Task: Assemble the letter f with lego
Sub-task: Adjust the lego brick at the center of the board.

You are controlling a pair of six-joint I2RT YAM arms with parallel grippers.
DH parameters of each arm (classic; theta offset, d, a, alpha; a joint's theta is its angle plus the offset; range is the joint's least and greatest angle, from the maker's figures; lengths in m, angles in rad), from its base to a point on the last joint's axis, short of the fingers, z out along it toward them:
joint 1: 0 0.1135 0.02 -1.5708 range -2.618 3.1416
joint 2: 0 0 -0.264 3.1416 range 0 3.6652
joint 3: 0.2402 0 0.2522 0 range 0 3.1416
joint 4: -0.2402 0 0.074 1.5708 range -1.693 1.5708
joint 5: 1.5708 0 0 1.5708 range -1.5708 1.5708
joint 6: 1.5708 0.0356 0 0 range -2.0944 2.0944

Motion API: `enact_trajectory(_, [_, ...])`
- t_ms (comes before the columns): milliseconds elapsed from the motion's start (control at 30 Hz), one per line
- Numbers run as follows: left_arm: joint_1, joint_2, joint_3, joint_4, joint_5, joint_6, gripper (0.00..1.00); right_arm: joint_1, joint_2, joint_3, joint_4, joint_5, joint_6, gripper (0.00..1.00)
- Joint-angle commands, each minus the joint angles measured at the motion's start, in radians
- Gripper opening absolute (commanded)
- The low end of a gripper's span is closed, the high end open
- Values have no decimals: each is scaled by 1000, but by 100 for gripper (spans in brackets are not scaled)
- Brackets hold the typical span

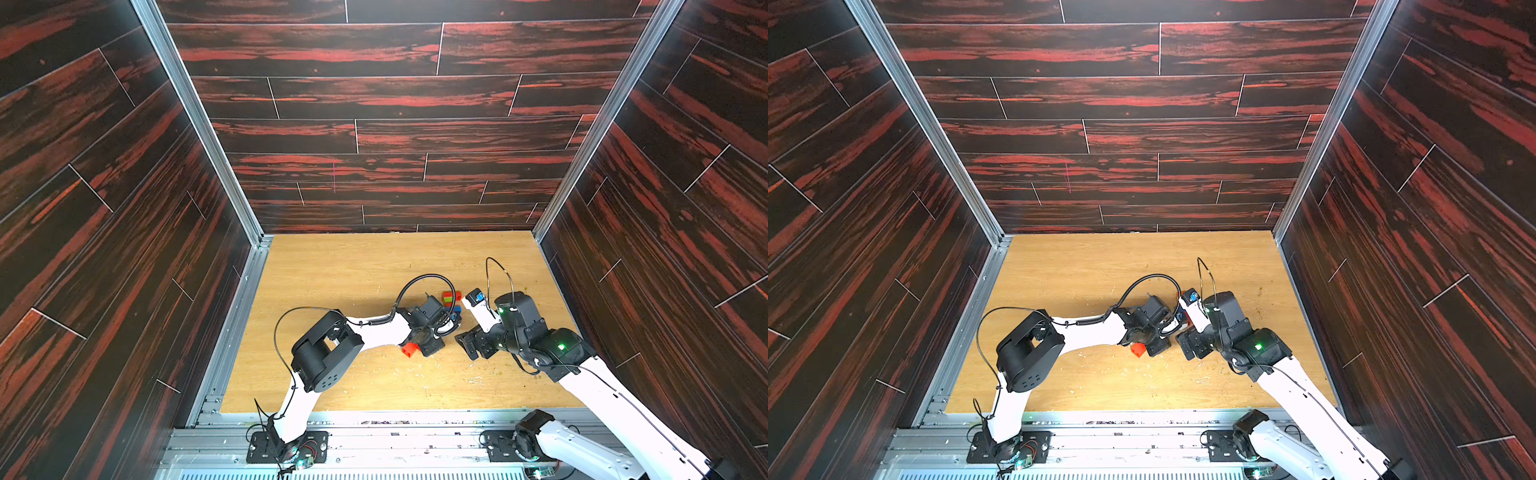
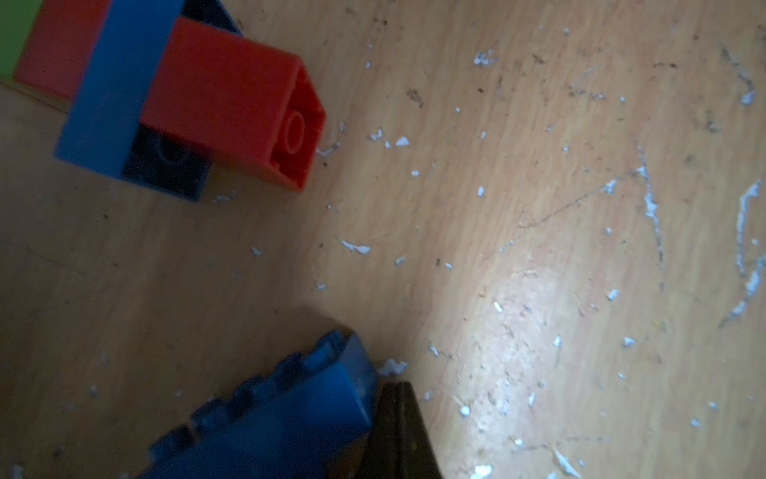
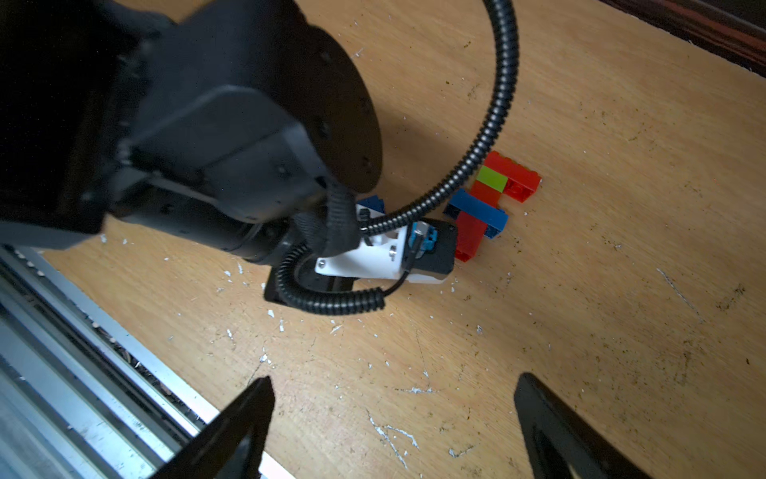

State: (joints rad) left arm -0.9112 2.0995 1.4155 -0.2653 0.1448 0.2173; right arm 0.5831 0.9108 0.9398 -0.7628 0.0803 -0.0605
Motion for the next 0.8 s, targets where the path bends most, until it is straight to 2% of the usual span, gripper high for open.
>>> enact_trajectory(0, [1,19,40,-23,-34,18,0,-2,-25,29,-32,-51,-1,94])
enact_trajectory(367, [45,54,81,-36,-72,37,0,-3,-62,46,-59,-75,-8,94])
enact_trajectory(767, [96,40,98,-53,-79,78,0,-3,-40,47,-50,-94,-24,94])
